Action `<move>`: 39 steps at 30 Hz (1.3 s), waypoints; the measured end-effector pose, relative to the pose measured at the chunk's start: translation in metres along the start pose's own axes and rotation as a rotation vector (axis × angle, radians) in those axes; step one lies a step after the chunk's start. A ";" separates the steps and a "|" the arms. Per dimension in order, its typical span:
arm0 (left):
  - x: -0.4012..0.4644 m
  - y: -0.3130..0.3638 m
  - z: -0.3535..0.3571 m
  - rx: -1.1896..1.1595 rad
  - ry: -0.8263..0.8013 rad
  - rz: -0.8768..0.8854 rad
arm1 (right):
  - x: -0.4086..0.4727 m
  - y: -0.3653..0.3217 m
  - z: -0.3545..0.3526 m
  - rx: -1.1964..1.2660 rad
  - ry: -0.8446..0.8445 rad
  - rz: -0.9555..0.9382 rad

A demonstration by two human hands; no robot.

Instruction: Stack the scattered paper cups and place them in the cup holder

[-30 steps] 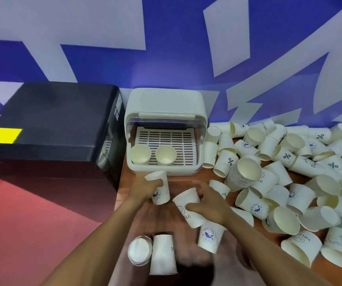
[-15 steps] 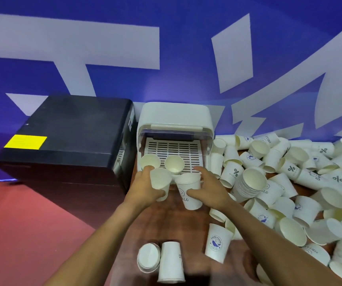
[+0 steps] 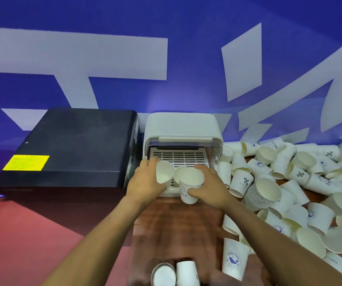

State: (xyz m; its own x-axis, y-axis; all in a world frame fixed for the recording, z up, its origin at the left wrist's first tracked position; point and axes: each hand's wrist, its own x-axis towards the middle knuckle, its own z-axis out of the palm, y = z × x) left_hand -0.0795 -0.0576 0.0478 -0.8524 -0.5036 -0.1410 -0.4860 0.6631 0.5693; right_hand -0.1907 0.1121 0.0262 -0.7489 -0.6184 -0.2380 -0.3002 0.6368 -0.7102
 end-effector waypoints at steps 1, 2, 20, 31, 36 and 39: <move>0.005 0.000 -0.001 0.041 0.015 0.003 | 0.004 -0.001 0.001 0.008 0.016 -0.006; 0.010 0.000 -0.002 0.075 0.032 0.004 | 0.009 -0.001 0.002 0.014 0.042 -0.024; 0.058 -0.015 0.030 0.297 0.006 -0.089 | 0.056 0.020 0.017 -0.056 0.036 -0.034; 0.064 -0.020 0.049 0.375 -0.079 -0.179 | 0.072 0.028 0.035 -0.036 0.013 0.013; 0.065 -0.022 0.053 0.415 -0.141 -0.223 | 0.072 0.028 0.039 -0.100 -0.022 0.038; 0.064 -0.025 0.054 0.416 -0.173 -0.231 | 0.071 0.029 0.039 -0.153 -0.069 0.044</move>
State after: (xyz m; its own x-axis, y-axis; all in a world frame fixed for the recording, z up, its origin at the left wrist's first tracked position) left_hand -0.1326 -0.0764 -0.0188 -0.7162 -0.5870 -0.3774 -0.6711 0.7277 0.1419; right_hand -0.2297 0.0691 -0.0371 -0.7226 -0.6151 -0.3154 -0.3583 0.7235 -0.5900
